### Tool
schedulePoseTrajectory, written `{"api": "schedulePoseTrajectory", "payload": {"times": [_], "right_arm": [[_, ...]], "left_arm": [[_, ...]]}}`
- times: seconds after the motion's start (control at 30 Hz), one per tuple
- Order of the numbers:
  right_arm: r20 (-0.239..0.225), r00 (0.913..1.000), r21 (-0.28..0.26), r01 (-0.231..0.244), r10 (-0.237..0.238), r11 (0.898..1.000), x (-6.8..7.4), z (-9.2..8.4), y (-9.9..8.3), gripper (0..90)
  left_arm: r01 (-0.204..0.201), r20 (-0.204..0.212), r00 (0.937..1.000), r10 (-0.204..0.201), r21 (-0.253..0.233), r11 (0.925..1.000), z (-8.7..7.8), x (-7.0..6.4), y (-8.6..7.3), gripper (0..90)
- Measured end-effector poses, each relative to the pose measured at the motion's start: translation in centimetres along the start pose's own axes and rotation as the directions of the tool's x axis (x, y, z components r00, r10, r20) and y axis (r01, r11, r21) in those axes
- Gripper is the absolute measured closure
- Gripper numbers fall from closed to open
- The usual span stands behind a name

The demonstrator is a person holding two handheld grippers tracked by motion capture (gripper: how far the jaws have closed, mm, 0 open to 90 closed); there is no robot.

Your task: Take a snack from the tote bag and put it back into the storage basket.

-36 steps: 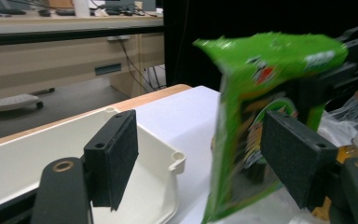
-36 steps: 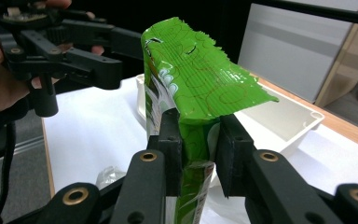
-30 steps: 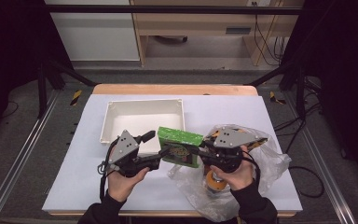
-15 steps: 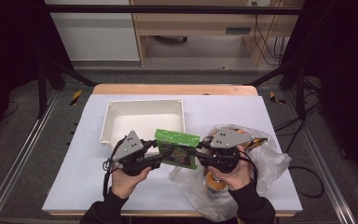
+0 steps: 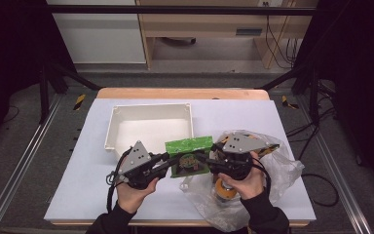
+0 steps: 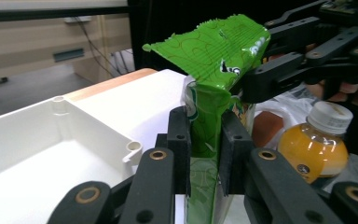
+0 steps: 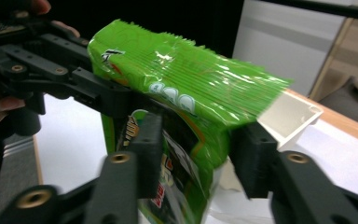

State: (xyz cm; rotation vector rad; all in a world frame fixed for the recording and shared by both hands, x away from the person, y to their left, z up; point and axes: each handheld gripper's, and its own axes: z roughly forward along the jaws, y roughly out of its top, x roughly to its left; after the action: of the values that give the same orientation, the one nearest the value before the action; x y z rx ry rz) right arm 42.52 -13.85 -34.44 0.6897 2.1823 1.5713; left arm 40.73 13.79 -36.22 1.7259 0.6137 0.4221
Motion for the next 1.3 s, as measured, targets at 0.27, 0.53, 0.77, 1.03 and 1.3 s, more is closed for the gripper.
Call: {"api": "schedulePoseTrajectory", "payload": {"times": [0.27,0.53,0.77,1.03,1.3], "right_arm": [[0.083,0.9958,-0.080,-0.033,0.040,0.996,-0.7,-2.6,-0.1,35.6],[0.213,0.9735,-0.149,-0.051,0.083,0.988,-1.5,-6.0,-0.6,25.5],[0.307,0.9456,-0.192,-0.047,0.106,0.980,-1.6,-8.7,-1.1,19.3],[0.381,0.9136,-0.189,-0.072,0.141,0.979,-2.0,-11.1,-3.1,14.8],[0.431,0.8854,-0.160,-0.114,0.174,0.980,-2.3,-12.9,-6.2,13.5]], "left_arm": [[0.013,-0.036,0.9993,-0.014,-0.031,0.9994,-1.8,0.8,0.7,77.3],[0.035,-0.091,0.9951,-0.039,-0.048,0.9982,-3.5,2.6,1.2,77.1],[0.041,-0.148,0.9879,-0.046,-0.041,0.9983,-4.5,4.2,1.6,77.1],[0.049,-0.206,0.9771,-0.054,-0.031,0.9983,-5.0,6.2,1.7,77.0],[0.041,-0.252,0.9668,-0.043,-0.014,0.9991,-4.7,8.3,2.0,77.0]]}}
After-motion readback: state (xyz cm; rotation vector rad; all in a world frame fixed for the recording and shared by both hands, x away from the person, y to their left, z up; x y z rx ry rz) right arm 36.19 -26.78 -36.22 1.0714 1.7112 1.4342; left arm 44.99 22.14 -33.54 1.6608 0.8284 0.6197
